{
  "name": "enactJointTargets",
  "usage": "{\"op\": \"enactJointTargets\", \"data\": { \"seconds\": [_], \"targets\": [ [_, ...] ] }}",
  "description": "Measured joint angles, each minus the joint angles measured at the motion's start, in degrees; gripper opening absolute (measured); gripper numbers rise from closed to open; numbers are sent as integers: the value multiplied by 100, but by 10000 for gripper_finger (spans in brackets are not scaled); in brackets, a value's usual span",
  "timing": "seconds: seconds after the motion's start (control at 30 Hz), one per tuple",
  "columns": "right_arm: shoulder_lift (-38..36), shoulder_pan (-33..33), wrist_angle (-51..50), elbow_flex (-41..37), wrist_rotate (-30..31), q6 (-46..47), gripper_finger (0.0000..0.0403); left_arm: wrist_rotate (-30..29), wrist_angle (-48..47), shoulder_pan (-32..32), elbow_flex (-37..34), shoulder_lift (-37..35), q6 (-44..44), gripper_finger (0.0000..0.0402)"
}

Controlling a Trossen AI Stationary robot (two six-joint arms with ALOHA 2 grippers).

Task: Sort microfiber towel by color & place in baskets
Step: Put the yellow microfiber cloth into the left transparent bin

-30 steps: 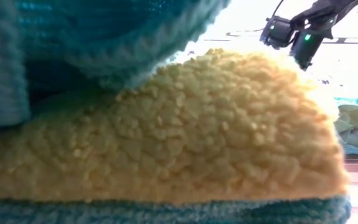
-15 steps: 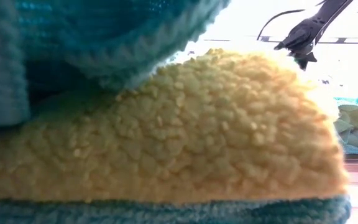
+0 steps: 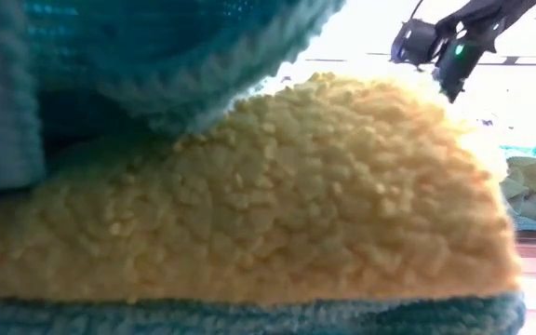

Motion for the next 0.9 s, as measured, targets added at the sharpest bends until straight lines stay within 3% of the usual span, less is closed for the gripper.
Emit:
{"op": "enactJointTargets", "data": {
  "seconds": [0.13,0.33,0.73,0.9],
  "targets": [
    [-653,259,306,37,-377,2,4,-2,205,0,0,0,4,193],
    [-1068,967,1024,40,-447,-1,2,-2,769,-2,0,0,291,193],
    [-470,2131,3278,40,-447,-451,1,15,2141,-52,2,33,516,193],
    [-13,2318,4030,40,-516,-626,0,18,2505,-268,317,528,754,193]
  ]
}}
